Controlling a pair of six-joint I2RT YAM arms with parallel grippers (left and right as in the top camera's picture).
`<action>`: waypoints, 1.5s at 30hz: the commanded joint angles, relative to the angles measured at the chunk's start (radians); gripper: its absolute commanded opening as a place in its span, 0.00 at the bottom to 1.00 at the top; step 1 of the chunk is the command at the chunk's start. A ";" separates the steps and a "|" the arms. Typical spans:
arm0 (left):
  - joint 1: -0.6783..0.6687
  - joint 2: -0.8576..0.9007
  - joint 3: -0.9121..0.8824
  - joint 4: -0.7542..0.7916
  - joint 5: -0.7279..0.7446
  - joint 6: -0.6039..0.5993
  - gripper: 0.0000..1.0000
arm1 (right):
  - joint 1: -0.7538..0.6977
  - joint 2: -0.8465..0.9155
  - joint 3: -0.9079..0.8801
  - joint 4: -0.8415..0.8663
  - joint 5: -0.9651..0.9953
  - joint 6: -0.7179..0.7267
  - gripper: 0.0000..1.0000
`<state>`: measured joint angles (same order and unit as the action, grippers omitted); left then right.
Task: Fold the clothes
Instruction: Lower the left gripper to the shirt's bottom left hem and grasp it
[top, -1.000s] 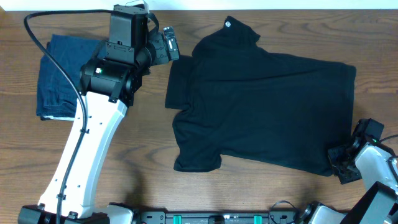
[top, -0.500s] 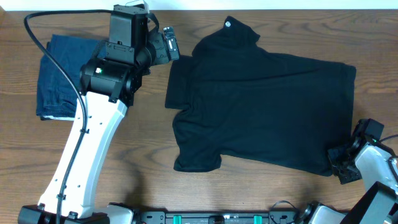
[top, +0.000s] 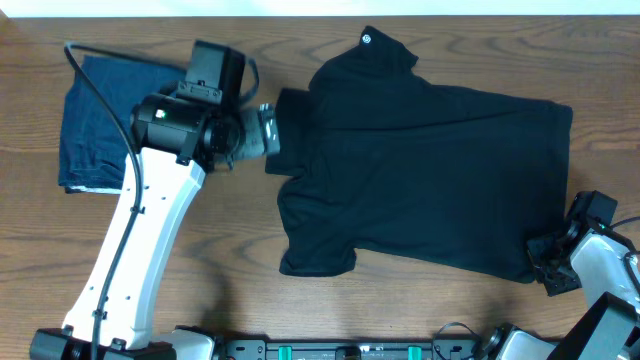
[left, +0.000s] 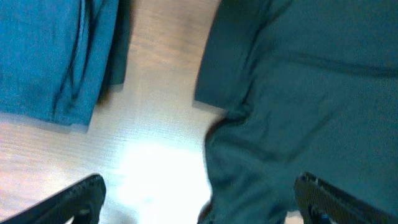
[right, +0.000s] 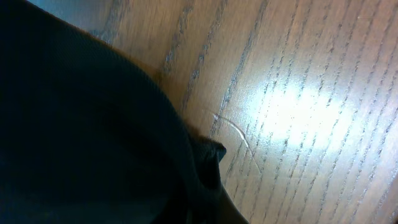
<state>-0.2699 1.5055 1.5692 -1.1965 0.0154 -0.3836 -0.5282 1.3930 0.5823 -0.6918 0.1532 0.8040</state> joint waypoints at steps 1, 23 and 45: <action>-0.008 -0.003 -0.057 -0.075 0.002 -0.071 0.98 | -0.008 0.017 -0.037 0.000 0.015 0.003 0.04; -0.151 -0.003 -0.718 0.306 0.293 0.077 0.76 | -0.007 0.017 -0.037 0.004 0.003 0.003 0.05; -0.153 -0.003 -0.834 0.454 0.344 0.072 0.60 | -0.007 0.017 -0.037 0.004 0.003 0.003 0.06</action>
<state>-0.4210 1.5055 0.7425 -0.7467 0.3462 -0.3168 -0.5282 1.3918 0.5804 -0.6880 0.1516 0.8040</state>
